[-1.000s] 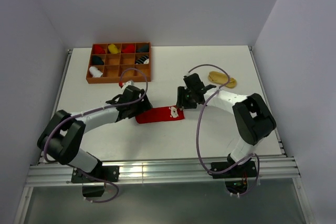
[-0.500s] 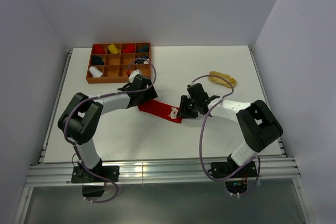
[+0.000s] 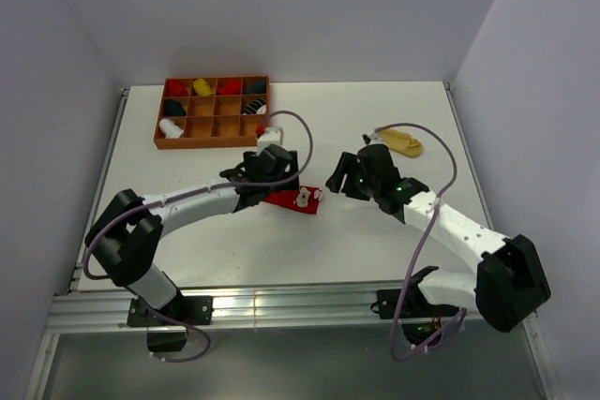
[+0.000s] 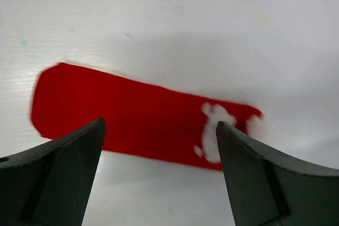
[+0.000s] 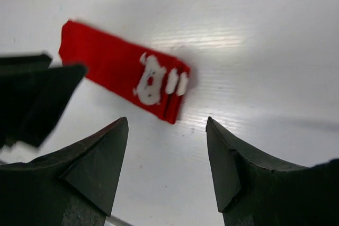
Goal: Roll the socks
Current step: Roll the sock at the center of the board.
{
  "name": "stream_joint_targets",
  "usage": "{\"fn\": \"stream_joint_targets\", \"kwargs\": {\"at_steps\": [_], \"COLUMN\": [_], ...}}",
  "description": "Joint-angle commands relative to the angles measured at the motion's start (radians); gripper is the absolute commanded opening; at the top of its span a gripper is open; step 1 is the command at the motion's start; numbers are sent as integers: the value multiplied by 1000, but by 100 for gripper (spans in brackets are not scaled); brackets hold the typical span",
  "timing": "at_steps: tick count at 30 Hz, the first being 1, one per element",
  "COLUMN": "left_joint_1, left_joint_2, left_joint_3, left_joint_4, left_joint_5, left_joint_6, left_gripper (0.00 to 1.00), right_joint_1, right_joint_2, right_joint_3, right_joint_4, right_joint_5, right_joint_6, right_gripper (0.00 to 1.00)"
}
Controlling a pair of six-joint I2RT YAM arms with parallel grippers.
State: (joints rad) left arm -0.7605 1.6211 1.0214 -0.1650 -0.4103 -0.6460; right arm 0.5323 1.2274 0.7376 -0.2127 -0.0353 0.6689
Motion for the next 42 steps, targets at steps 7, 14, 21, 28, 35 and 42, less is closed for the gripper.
{"fn": "stream_joint_targets", "kwargs": {"at_steps": [7, 14, 21, 28, 35, 42], "left_joint_1": [-261, -306, -333, -353, -361, -362], "left_joint_2": [74, 207, 301, 330, 373, 421], "left_joint_3": [91, 158, 226, 250, 279, 296], "left_joint_4": [-27, 33, -7, -37, -99, -154], "left_joint_5": [-130, -127, -105, -111, -176, -209], "left_joint_6": [121, 223, 253, 246, 235, 232], "left_gripper": [88, 79, 68, 65, 63, 55], "right_joint_1": [-270, -331, -384, -413, -422, -431], "right_joint_2": [-212, -305, -290, -263, -259, -256], "right_joint_3": [-187, -234, -265, -276, -296, -305], "right_joint_4": [-39, -54, -24, 1, 30, 52], "right_joint_5": [49, 55, -15, -67, -104, -133], "right_joint_6": [-2, -11, -11, -11, -8, -6], "right_gripper": [66, 66, 66, 65, 65, 65]}}
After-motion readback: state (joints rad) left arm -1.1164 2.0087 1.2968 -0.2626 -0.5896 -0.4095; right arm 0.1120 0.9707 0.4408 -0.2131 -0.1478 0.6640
